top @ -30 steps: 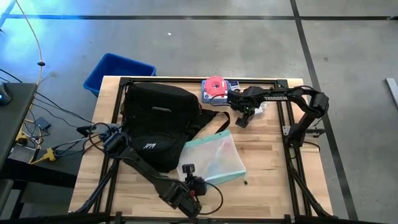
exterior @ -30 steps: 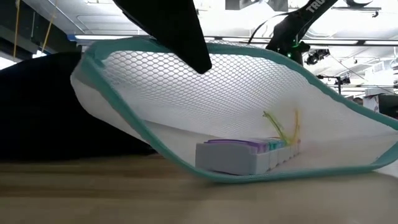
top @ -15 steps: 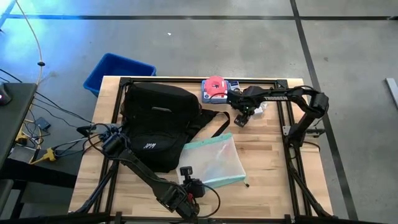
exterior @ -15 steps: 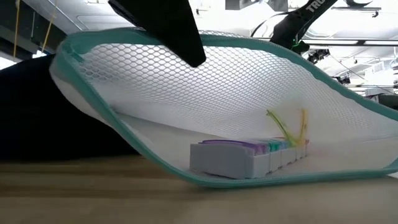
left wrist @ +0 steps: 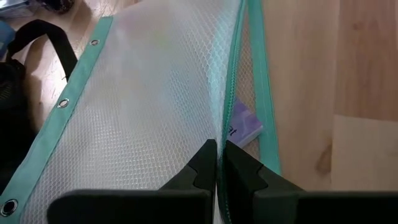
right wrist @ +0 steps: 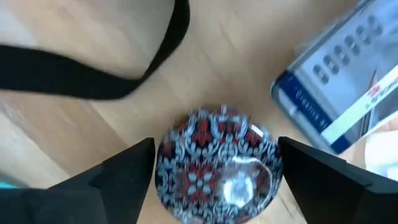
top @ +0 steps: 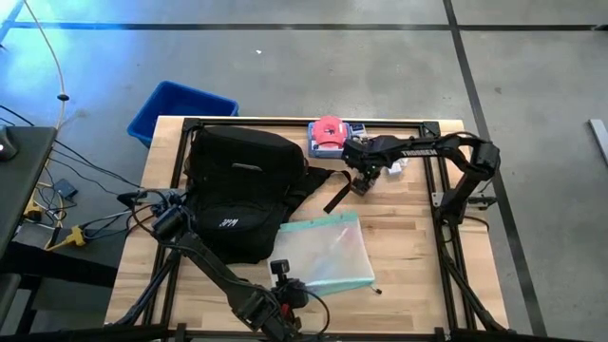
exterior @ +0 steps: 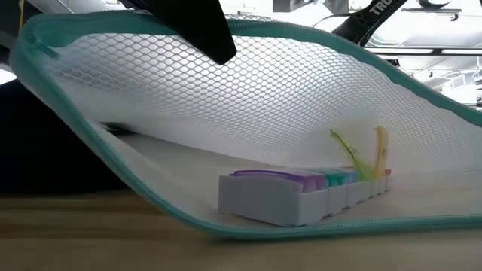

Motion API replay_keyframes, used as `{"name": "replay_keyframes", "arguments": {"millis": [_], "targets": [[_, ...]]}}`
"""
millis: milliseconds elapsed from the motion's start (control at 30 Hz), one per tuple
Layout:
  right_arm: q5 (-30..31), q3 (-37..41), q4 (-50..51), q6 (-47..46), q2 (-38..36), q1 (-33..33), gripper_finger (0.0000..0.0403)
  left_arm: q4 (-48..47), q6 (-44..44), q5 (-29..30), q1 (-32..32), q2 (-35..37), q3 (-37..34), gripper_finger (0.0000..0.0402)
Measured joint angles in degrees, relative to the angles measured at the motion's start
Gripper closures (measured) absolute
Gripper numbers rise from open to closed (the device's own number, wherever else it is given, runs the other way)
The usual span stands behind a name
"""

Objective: Unpack backpack
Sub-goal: Put the scented candle into the zip bag

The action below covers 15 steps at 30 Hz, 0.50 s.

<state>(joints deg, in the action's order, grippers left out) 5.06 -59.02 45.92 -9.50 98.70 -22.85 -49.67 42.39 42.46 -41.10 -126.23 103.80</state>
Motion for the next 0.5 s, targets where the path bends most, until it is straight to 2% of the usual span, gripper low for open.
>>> {"name": "replay_keyframes", "arguments": {"millis": [67, 200, 433, 500], "targets": [[0.0, 0.0, -0.3, 0.3, 0.0, 0.0, 0.0103, 0.0, 0.0, 0.0, 0.0, 0.0, 0.0, 0.0402], [0.6, -0.1, -0.4, -0.8, -0.1, 0.0, 0.0167, 0.0, 0.5, 0.0, 0.0, 0.0, 0.0, 0.0402], [0.3, -0.1, 3.4, -2.6, -0.2, 2.5, 0.0355, 0.0, 0.5, 0.1, 0.1, 0.0, 0.0, 0.0402], [0.5, 0.0, 5.3, -3.0, -0.4, 3.6, 0.0391, 0.0, 0.5, 0.1, 0.0, 0.0, 0.0, 0.0402]]}}
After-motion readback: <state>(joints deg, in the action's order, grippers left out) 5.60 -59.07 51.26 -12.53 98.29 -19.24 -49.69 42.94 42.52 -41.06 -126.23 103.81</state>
